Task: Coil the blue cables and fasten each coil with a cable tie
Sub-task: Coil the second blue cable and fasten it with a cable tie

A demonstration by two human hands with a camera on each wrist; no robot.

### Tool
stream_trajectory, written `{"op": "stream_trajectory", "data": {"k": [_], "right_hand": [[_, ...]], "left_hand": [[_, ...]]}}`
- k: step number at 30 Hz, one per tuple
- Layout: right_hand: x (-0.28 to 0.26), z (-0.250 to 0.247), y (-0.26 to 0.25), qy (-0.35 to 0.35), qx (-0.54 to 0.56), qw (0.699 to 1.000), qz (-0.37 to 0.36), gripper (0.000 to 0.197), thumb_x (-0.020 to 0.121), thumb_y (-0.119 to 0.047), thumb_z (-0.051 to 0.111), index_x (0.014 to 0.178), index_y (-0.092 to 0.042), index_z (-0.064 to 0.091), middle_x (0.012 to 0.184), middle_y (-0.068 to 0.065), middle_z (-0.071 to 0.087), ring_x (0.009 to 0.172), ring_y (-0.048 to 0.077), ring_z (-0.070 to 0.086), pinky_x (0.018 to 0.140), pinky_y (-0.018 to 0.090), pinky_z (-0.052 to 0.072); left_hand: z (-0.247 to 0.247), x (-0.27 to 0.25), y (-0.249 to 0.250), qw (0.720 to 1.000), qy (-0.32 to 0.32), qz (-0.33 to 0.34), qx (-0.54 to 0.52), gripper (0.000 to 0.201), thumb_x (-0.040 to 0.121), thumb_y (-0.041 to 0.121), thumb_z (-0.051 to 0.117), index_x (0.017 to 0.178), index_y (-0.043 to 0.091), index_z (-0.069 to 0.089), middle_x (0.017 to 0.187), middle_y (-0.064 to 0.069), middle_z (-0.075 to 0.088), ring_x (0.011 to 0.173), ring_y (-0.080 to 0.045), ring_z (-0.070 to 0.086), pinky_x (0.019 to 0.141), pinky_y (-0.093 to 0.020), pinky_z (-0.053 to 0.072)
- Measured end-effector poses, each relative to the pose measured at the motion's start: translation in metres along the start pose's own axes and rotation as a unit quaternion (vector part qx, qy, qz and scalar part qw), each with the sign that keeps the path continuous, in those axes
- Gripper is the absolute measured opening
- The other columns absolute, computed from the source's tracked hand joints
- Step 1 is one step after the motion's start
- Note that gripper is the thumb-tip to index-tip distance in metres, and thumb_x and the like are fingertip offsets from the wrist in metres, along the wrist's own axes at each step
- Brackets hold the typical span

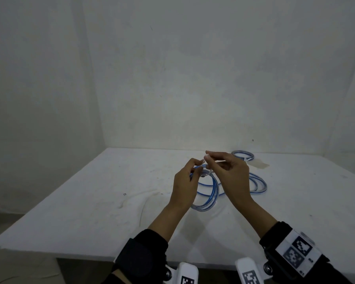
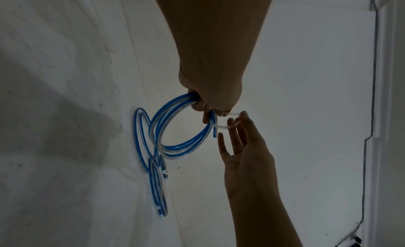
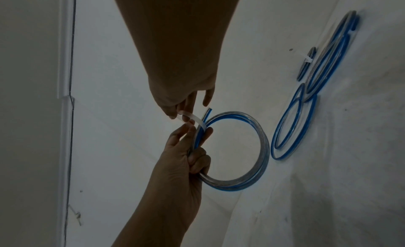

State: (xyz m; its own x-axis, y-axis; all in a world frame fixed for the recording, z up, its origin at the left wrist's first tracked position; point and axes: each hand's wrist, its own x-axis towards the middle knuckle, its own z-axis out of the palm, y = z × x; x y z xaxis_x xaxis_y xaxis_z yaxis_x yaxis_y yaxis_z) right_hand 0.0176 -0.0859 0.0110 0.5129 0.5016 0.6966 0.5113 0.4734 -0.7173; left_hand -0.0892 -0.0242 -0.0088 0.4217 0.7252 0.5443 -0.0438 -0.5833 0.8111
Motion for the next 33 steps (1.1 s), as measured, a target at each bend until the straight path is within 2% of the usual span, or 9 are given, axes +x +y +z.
{"op": "stream_trajectory", "data": {"k": [4,8,14,17,21,25,27,29,33], "right_hand": [[0.004,0.000,-0.004,-0.017,-0.044,0.999,0.006,0.003,0.086,-0.013,0.070,0.086,-0.010,0.072,0.085,-0.007,0.073,0.069,0.005,0.070,0.064,0.014,0.054],[0.005,0.000,-0.004,-0.036,-0.100,0.994,0.014,0.006,0.084,-0.011,0.067,0.079,-0.010,0.066,0.076,-0.004,0.069,0.067,0.008,0.065,0.061,0.015,0.053],[0.007,-0.002,-0.004,-0.061,-0.118,0.991,0.024,0.004,0.086,-0.015,0.067,0.082,-0.014,0.068,0.078,-0.008,0.070,0.068,0.001,0.066,0.062,0.011,0.052],[0.008,-0.005,-0.008,-0.088,-0.095,0.991,0.035,0.001,0.085,-0.018,0.072,0.085,-0.018,0.072,0.082,-0.008,0.073,0.069,0.002,0.070,0.066,0.016,0.057],[0.015,-0.008,-0.013,-0.112,-0.098,0.987,0.059,0.003,0.082,-0.019,0.075,0.085,-0.019,0.074,0.084,-0.006,0.076,0.071,0.009,0.072,0.069,0.026,0.061],[0.025,-0.018,-0.025,-0.146,-0.017,0.985,0.092,0.008,0.083,-0.012,0.073,0.090,-0.016,0.074,0.074,0.006,0.075,0.067,0.016,0.073,0.061,0.024,0.058],[0.027,-0.023,-0.027,-0.137,-0.022,0.988,0.061,0.005,0.082,-0.007,0.073,0.085,-0.010,0.076,0.076,0.003,0.074,0.068,0.011,0.072,0.063,0.019,0.056],[0.027,-0.027,-0.027,-0.112,-0.087,0.990,-0.015,0.003,0.079,-0.008,0.075,0.082,-0.010,0.076,0.080,-0.001,0.073,0.073,0.007,0.070,0.067,0.014,0.053],[0.033,-0.034,-0.028,-0.180,-0.179,0.954,-0.159,0.010,0.081,0.002,0.069,0.079,-0.008,0.067,0.075,-0.003,0.067,0.072,0.011,0.062,0.069,0.022,0.052]], "left_hand": [[0.001,-0.001,-0.003,1.000,0.004,0.013,0.000,0.019,0.098,0.021,0.046,0.109,0.013,0.059,0.101,0.003,0.067,0.091,-0.006,0.063,0.078,0.000,0.044],[0.005,-0.002,-0.009,1.000,0.007,0.015,0.004,0.017,0.098,0.020,0.047,0.107,0.012,0.059,0.102,-0.004,0.071,0.093,-0.011,0.066,0.078,-0.004,0.046],[0.004,0.001,-0.006,1.000,0.014,0.025,0.011,0.015,0.098,0.016,0.048,0.104,0.008,0.059,0.099,-0.006,0.070,0.086,-0.008,0.064,0.076,-0.003,0.046],[0.000,0.003,-0.007,0.999,0.027,0.032,0.018,0.015,0.098,0.018,0.048,0.103,0.009,0.060,0.098,-0.004,0.071,0.087,-0.009,0.065,0.077,-0.006,0.047],[-0.003,0.002,-0.001,0.999,0.011,0.037,0.002,0.013,0.097,0.017,0.050,0.103,0.013,0.060,0.092,0.004,0.068,0.084,0.009,0.063,0.075,-0.005,0.046],[-0.006,0.003,0.010,1.000,-0.017,0.017,-0.019,0.011,0.097,0.019,0.050,0.101,0.014,0.058,0.085,0.010,0.067,0.078,0.012,0.062,0.069,-0.003,0.045],[-0.006,0.002,0.016,0.999,-0.034,0.007,-0.031,0.009,0.097,0.020,0.050,0.099,0.017,0.058,0.081,0.014,0.066,0.073,0.010,0.062,0.060,-0.005,0.045],[-0.005,0.001,0.021,0.998,-0.047,-0.004,-0.045,0.008,0.097,0.019,0.049,0.099,0.017,0.057,0.079,0.016,0.065,0.069,0.010,0.062,0.055,-0.005,0.044],[-0.003,-0.002,0.029,0.995,-0.076,-0.030,-0.060,0.009,0.098,0.018,0.048,0.102,0.013,0.055,0.078,0.012,0.064,0.053,0.008,0.057,0.048,-0.004,0.040]]}}
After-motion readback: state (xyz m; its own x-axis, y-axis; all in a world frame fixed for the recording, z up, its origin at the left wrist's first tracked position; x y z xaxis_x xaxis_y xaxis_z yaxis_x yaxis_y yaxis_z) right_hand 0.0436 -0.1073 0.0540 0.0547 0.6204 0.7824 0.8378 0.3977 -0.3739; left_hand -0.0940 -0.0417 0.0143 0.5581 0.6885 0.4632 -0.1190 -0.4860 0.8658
